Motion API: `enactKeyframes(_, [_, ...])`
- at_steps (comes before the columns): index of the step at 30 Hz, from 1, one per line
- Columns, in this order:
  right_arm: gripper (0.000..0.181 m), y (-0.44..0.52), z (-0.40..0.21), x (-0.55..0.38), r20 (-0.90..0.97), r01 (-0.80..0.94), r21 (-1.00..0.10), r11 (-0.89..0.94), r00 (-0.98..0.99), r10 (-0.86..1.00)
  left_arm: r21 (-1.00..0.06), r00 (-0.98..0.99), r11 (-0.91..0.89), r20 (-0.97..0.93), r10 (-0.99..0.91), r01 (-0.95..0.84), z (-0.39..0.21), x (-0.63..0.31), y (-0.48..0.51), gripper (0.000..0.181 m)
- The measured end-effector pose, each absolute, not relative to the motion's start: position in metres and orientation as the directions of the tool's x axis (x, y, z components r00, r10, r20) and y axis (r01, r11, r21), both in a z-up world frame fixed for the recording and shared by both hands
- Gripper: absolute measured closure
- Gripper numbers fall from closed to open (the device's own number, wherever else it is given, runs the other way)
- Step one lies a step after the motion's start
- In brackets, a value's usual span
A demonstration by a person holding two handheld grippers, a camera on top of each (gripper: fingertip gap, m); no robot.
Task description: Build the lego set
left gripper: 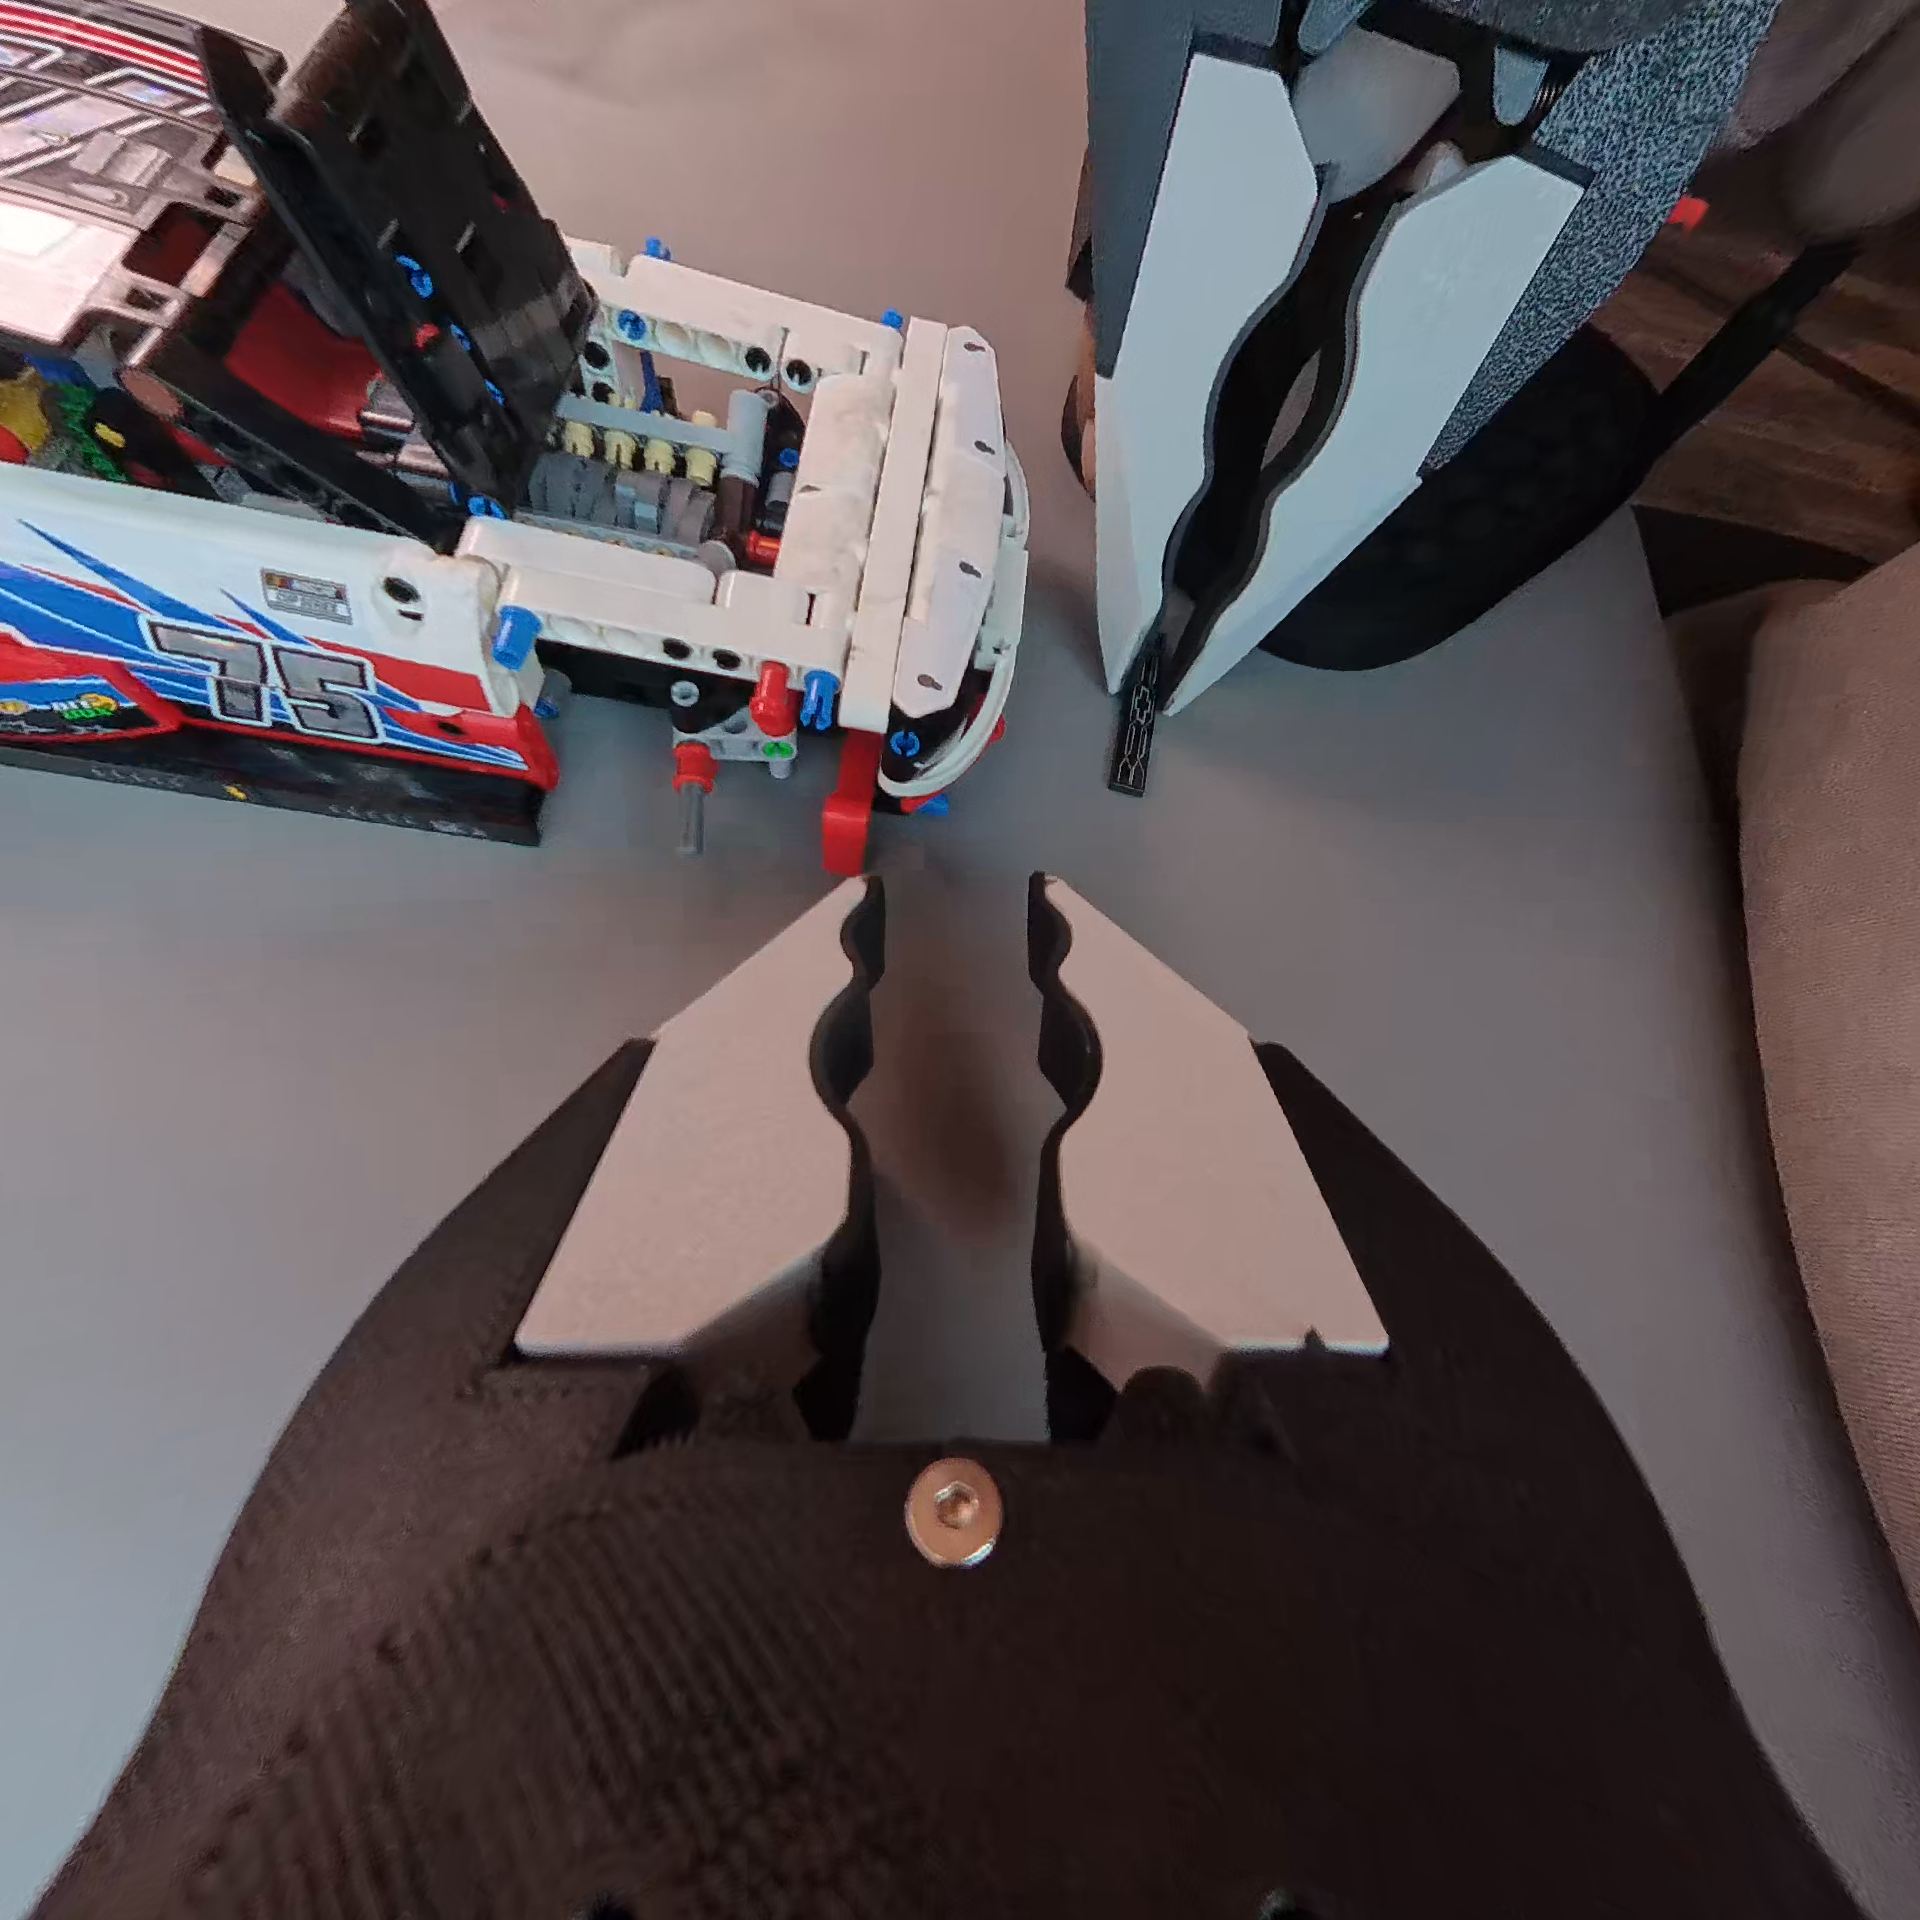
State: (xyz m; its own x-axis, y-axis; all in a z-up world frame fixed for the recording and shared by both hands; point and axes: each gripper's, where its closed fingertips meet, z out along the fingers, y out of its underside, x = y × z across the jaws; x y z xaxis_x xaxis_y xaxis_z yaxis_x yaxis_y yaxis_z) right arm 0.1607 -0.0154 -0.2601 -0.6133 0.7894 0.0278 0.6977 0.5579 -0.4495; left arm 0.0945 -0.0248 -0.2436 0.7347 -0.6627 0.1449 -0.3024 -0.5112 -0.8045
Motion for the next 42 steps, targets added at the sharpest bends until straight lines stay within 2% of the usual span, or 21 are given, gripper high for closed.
enactKeyframes(1, [0.176,-0.014,-0.26,0.16,0.047,0.69,-0.447,0.569,-0.617,0.785,-0.806,0.742,-0.504,0.126,-0.658,-0.31,-0.245,0.095,-0.026,0.156])
enactKeyframes(3, [0.176,-0.01,-0.257,0.159,0.129,0.658,-0.461,0.596,-0.614,0.778,-0.816,0.755,-0.48,0.083,-0.65,-0.324,-0.244,0.095,-0.028,0.157])
enactKeyframes(6, [0.176,-0.011,-0.233,0.151,0.287,0.57,-0.577,0.585,-0.529,0.798,-0.847,0.764,-0.435,0.054,-0.642,-0.305,-0.231,0.097,-0.031,0.158])
enactKeyframes(10, [0.177,0.006,-0.205,0.145,0.648,0.445,-0.526,0.725,-0.342,0.681,-0.872,0.75,-0.433,0.126,-0.65,-0.229,-0.218,0.111,-0.031,0.161])
enactKeyframes(15, [0.177,-0.011,-0.193,0.144,0.766,0.374,-0.473,0.798,-0.272,0.582,-0.869,0.684,-0.494,0.363,-0.634,0.003,-0.196,0.137,-0.027,0.162])
enactKeyframes(21, [0.177,-0.017,-0.193,0.15,0.804,0.373,-0.414,0.83,-0.279,0.526,-0.881,0.664,-0.474,0.363,-0.654,0.015,-0.187,0.148,-0.029,0.179])
enactKeyframes(27, [0.176,-0.013,-0.195,0.151,0.799,0.393,-0.428,0.814,-0.255,0.544,-0.92,0.698,-0.387,0.235,-0.676,-0.065,-0.19,0.15,-0.026,0.18])
enactKeyframes(35, [0.176,0.004,-0.211,0.142,0.862,0.439,-0.321,0.839,-0.232,0.451,-0.916,0.777,-0.289,-0.04,-0.628,-0.28,-0.205,0.141,-0.01,0.179])
enactKeyframes(38, [0.176,0.013,-0.215,0.14,0.881,0.464,-0.266,0.845,-0.238,0.408,-0.889,0.788,-0.222,-0.211,-0.578,-0.4,-0.195,0.131,-0.005,0.16])
enactKeyframes(42, [0.176,0.018,-0.218,0.138,0.894,0.472,-0.21,0.856,-0.261,0.363,-0.811,0.754,-0.26,-0.301,-0.584,-0.525,-0.196,0.124,0.009,0.141])
